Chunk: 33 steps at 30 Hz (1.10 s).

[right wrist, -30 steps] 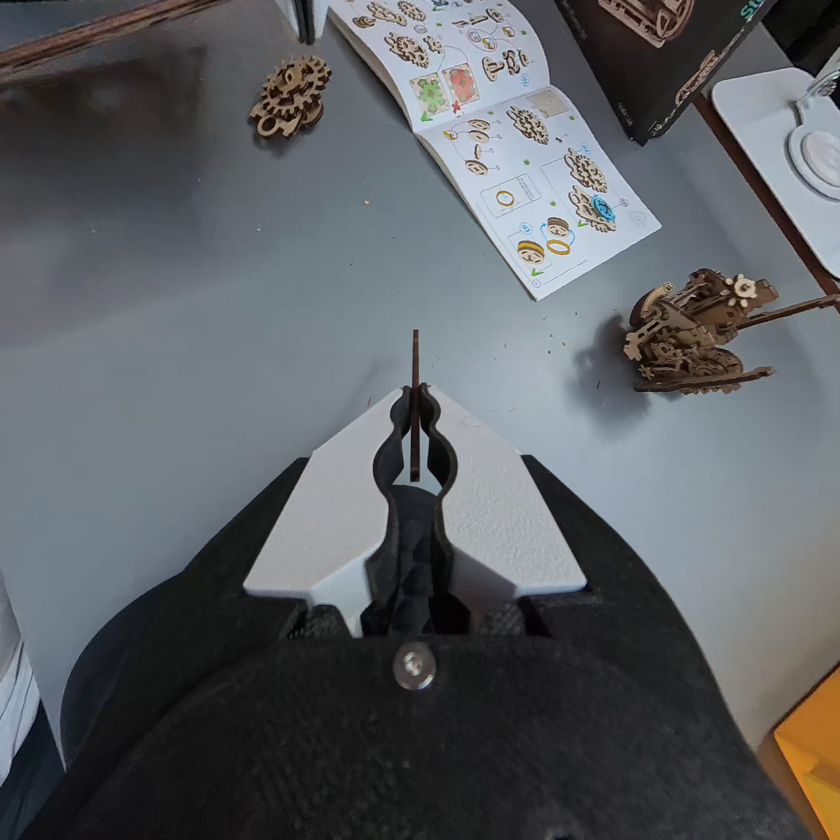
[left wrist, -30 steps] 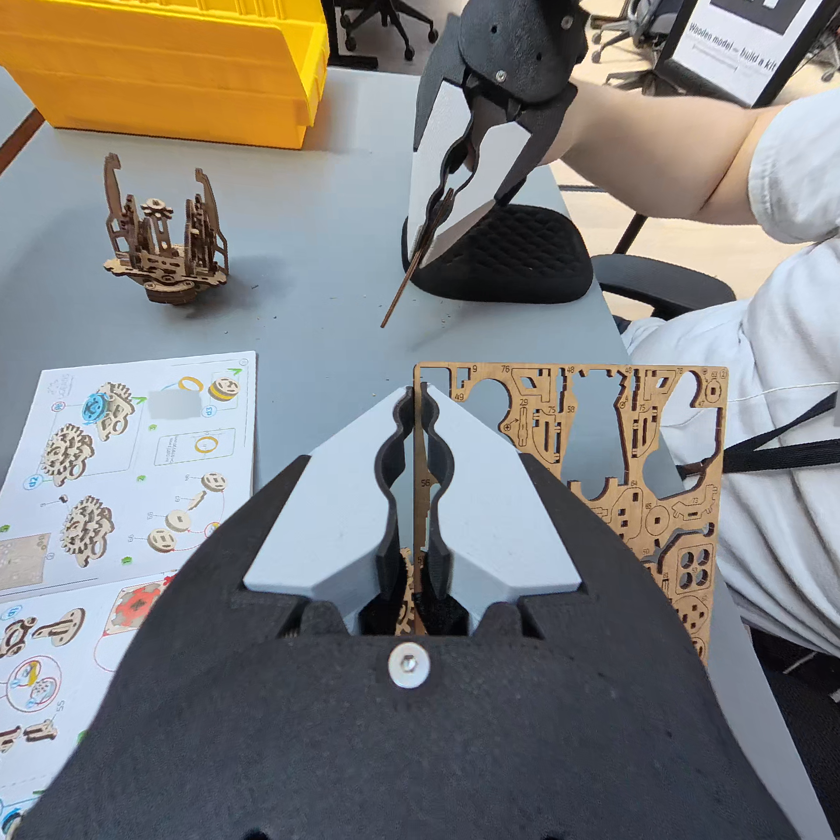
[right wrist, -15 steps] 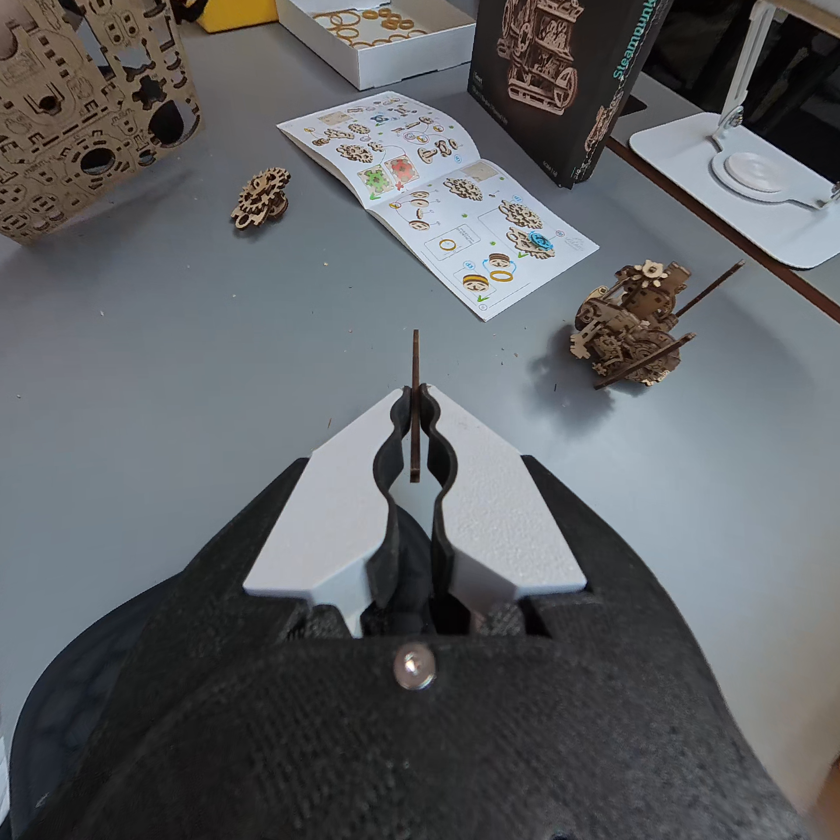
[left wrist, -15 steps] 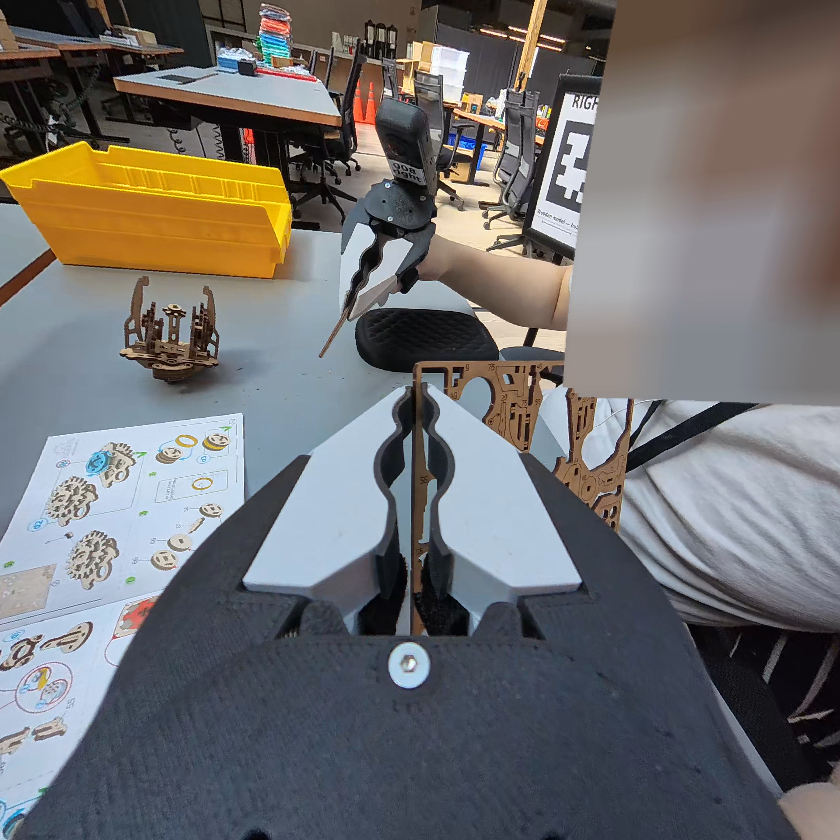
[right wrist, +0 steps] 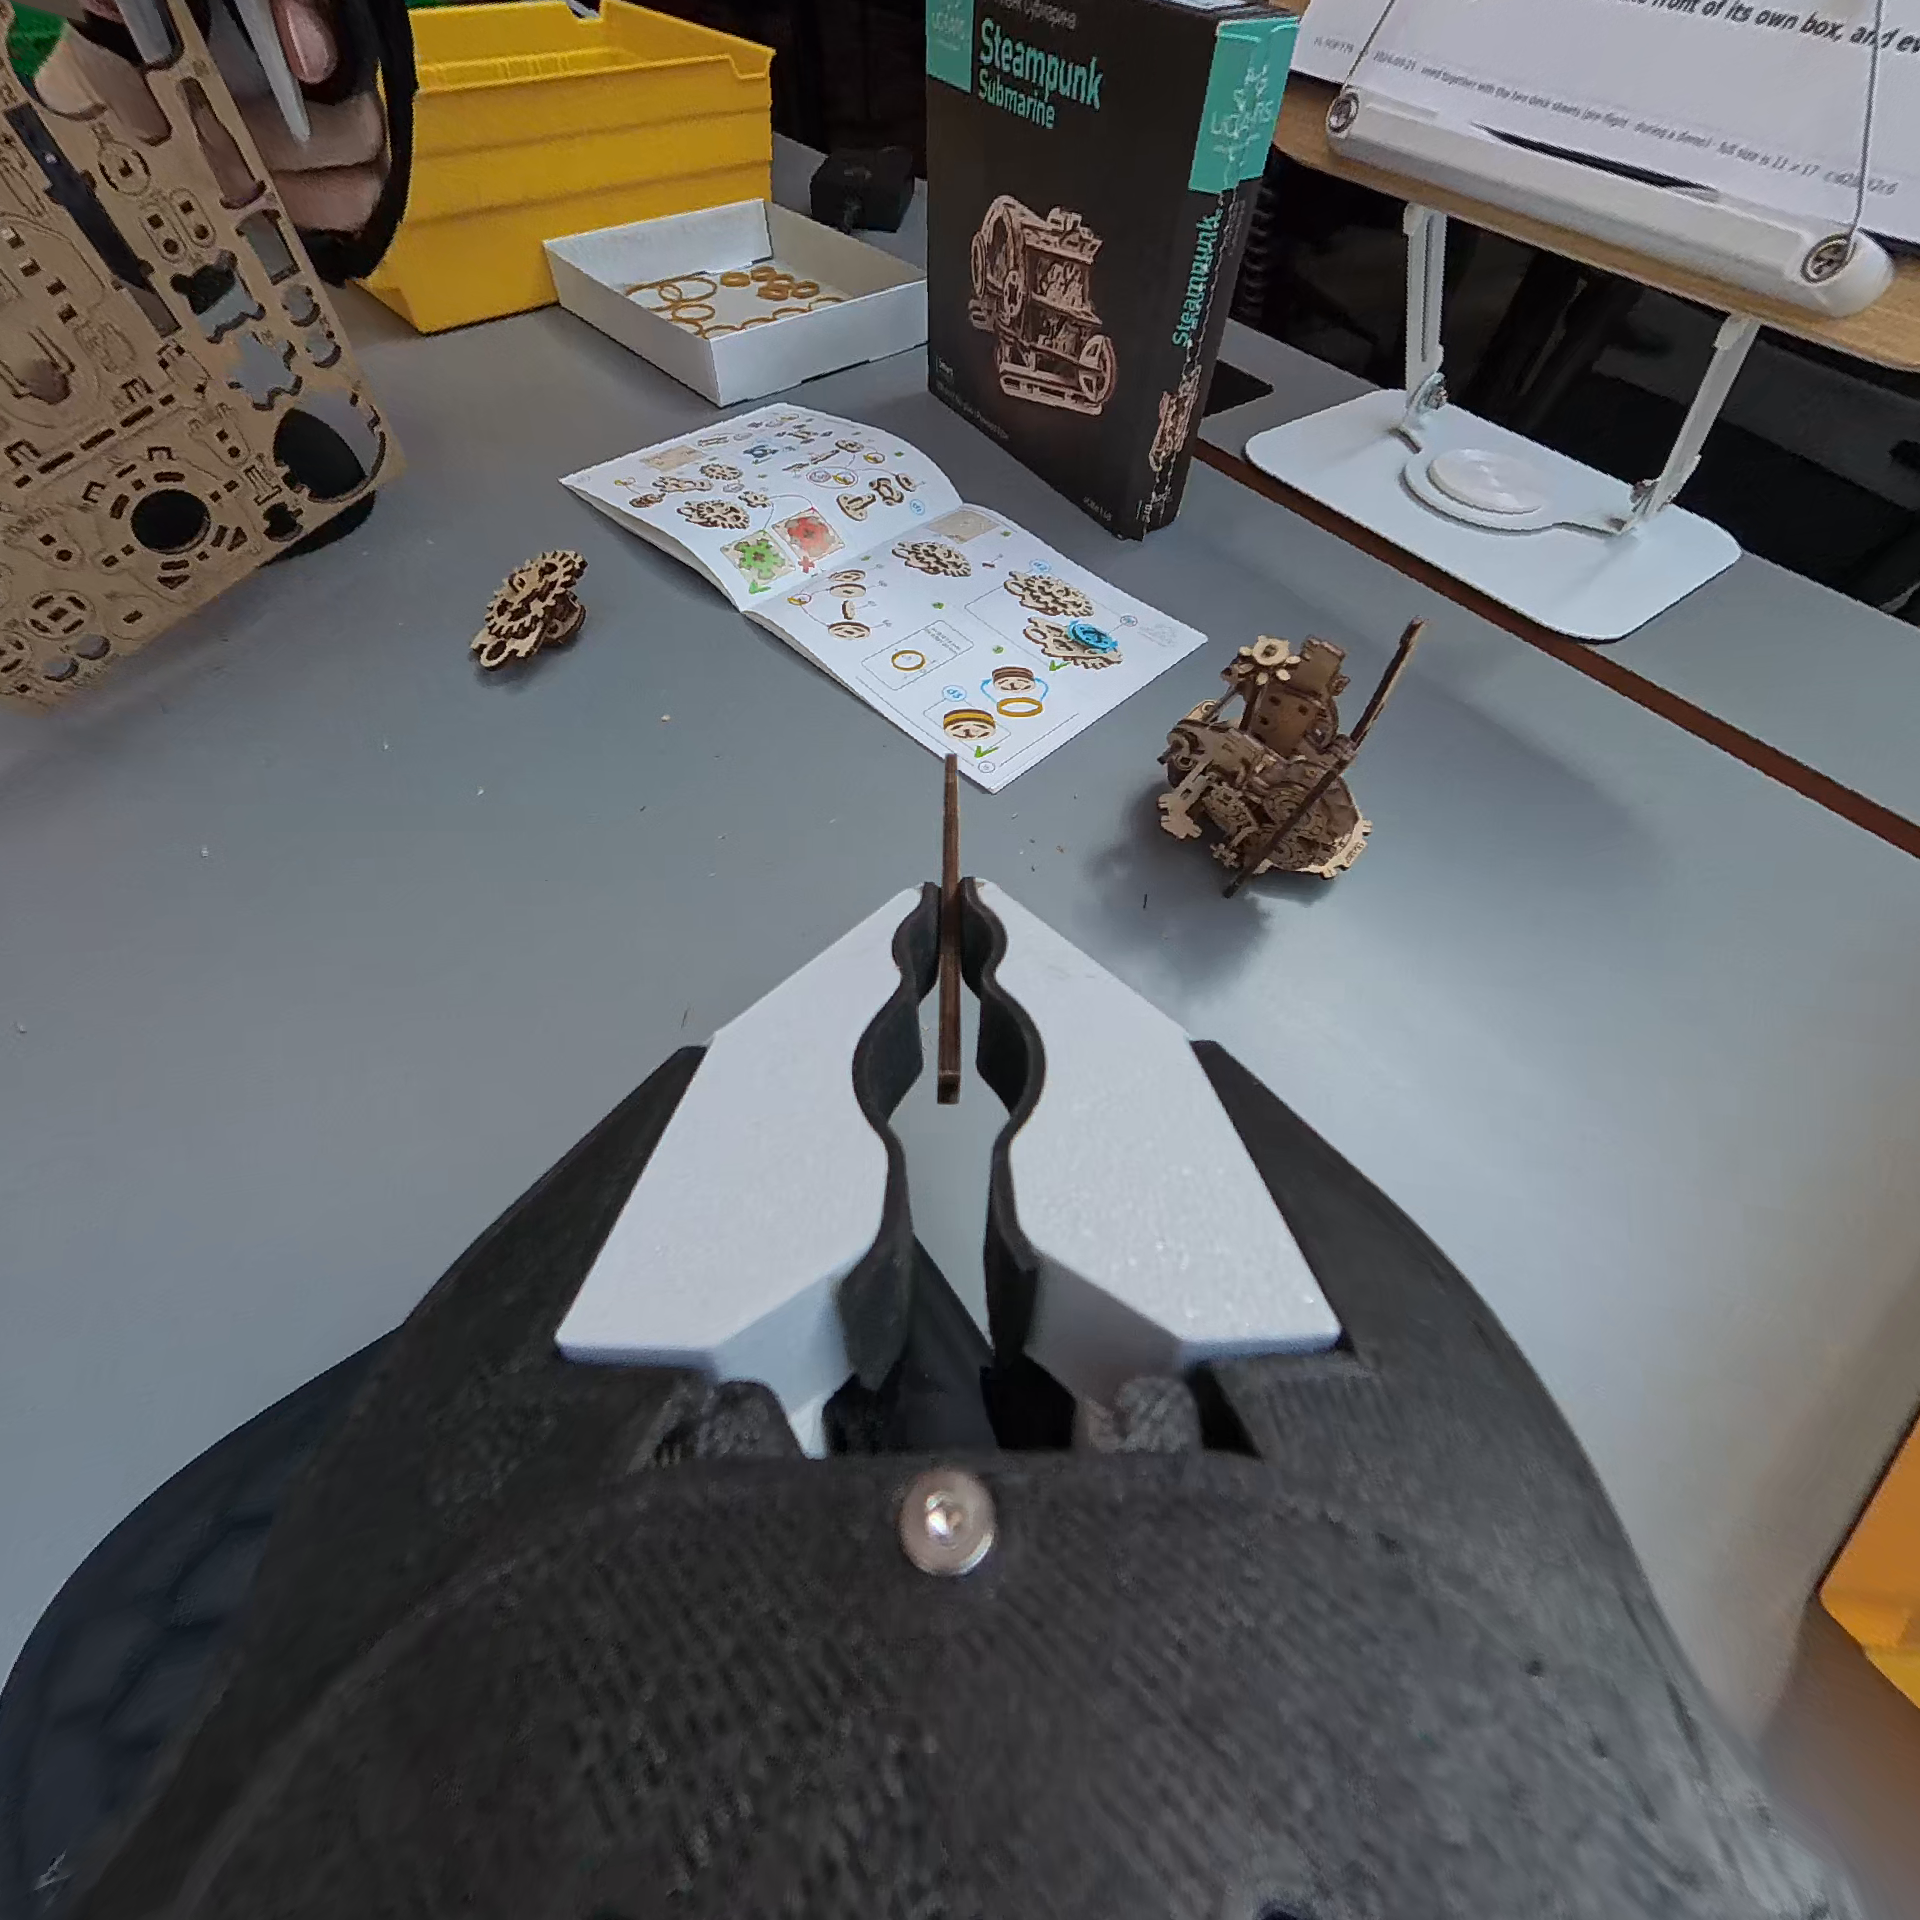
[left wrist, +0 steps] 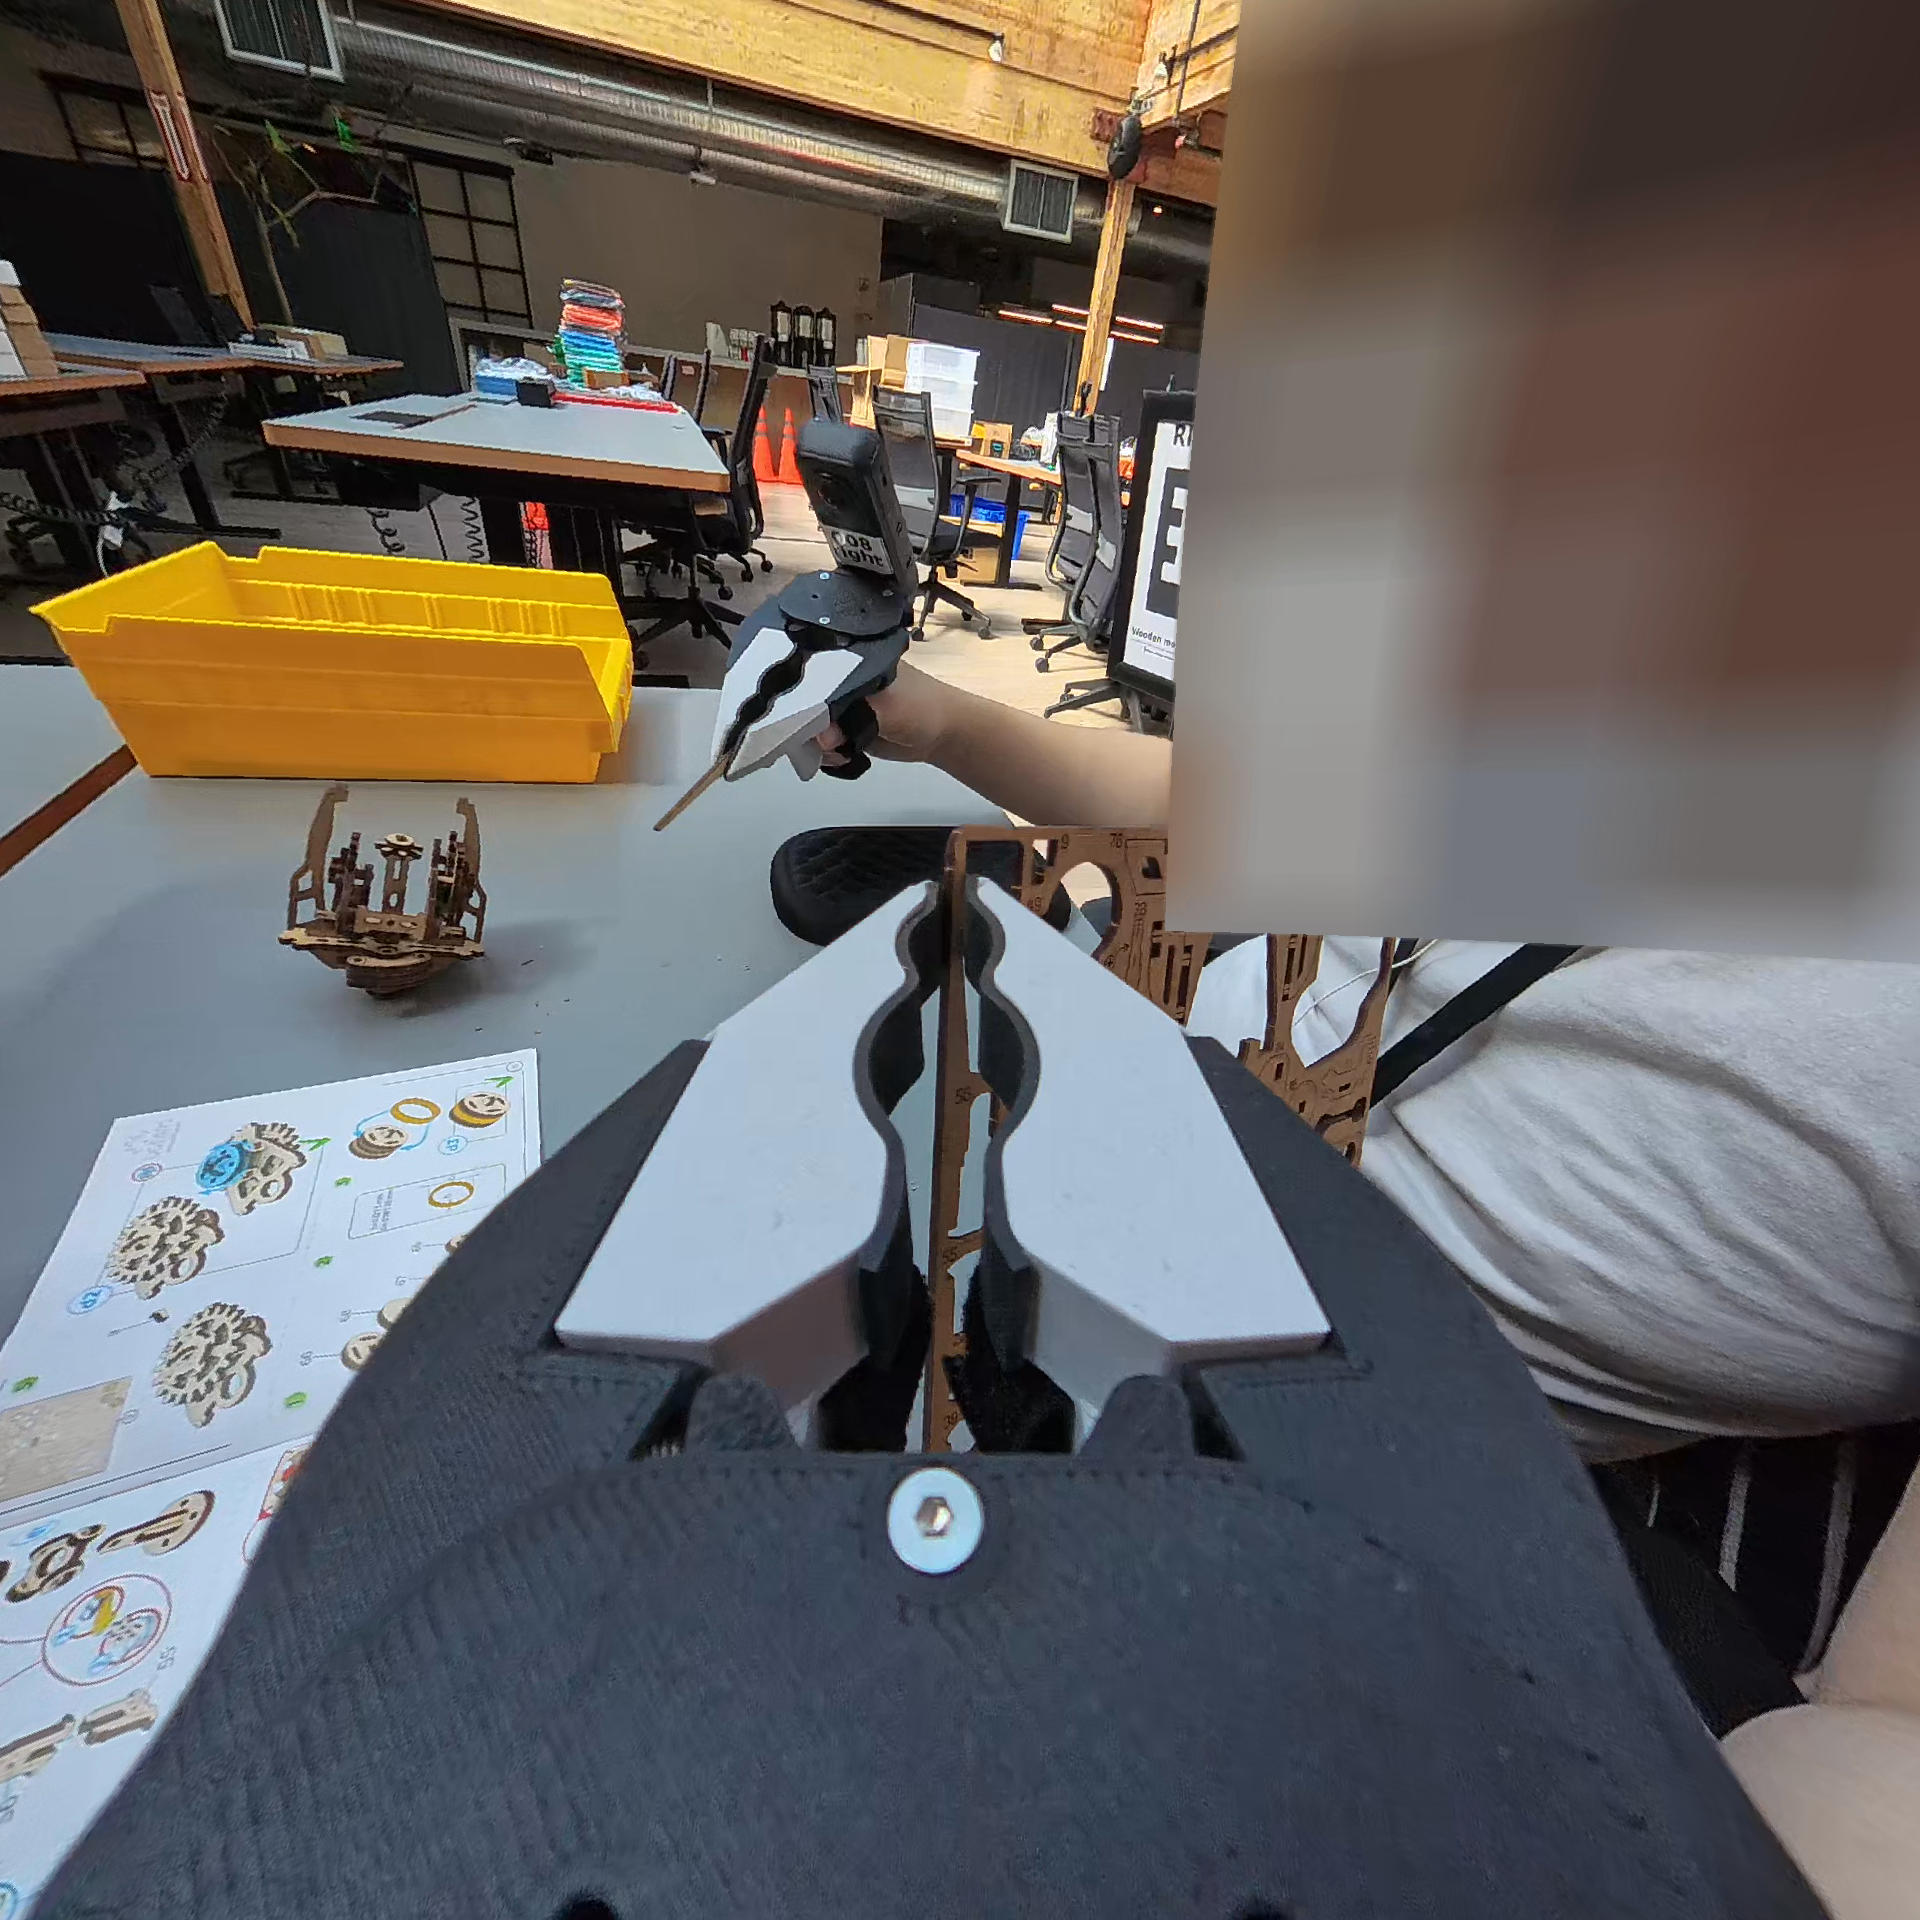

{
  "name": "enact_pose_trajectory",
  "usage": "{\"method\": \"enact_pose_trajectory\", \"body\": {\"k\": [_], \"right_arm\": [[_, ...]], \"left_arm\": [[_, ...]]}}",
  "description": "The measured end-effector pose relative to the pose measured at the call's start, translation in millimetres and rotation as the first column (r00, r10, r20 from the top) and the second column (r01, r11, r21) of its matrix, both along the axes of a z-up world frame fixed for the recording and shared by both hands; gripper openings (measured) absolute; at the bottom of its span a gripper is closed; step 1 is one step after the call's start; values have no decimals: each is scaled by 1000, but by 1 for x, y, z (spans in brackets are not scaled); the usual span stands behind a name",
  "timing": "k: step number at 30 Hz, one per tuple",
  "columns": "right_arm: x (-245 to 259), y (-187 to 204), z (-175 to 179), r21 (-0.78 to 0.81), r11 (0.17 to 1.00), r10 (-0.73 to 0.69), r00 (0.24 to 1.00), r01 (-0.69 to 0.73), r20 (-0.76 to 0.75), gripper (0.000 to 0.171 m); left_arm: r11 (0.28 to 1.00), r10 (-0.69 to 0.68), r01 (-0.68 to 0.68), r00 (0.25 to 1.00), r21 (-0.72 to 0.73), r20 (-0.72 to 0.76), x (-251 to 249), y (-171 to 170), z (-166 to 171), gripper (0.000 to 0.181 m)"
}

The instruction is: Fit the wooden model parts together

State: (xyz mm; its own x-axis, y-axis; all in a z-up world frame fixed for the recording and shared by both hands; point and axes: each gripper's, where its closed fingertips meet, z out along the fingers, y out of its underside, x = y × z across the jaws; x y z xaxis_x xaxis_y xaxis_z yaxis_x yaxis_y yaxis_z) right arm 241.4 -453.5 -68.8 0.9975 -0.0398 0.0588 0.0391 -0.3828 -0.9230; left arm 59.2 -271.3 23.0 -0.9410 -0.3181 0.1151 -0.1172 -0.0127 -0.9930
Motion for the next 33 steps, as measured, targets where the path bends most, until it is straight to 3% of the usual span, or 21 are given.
{"method": "enact_pose_trajectory", "body": {"k": [10, 21, 33], "right_arm": [[21, -14, 26, 211, 975, -61, 998, 64, -22, 2], [26, -16, 20, 251, 965, -61, 996, 73, -58, 2], [27, -23, 12, 234, 972, -43, 999, 36, 25, 2]], "left_arm": [[996, 55, -47, 994, -80, 93, -16, 27, 23, 0], [980, 130, -105, 981, -172, 143, -29, 58, 39, 0], [978, 128, -102, 983, -184, 134, -28, 58, 38, 0]]}}
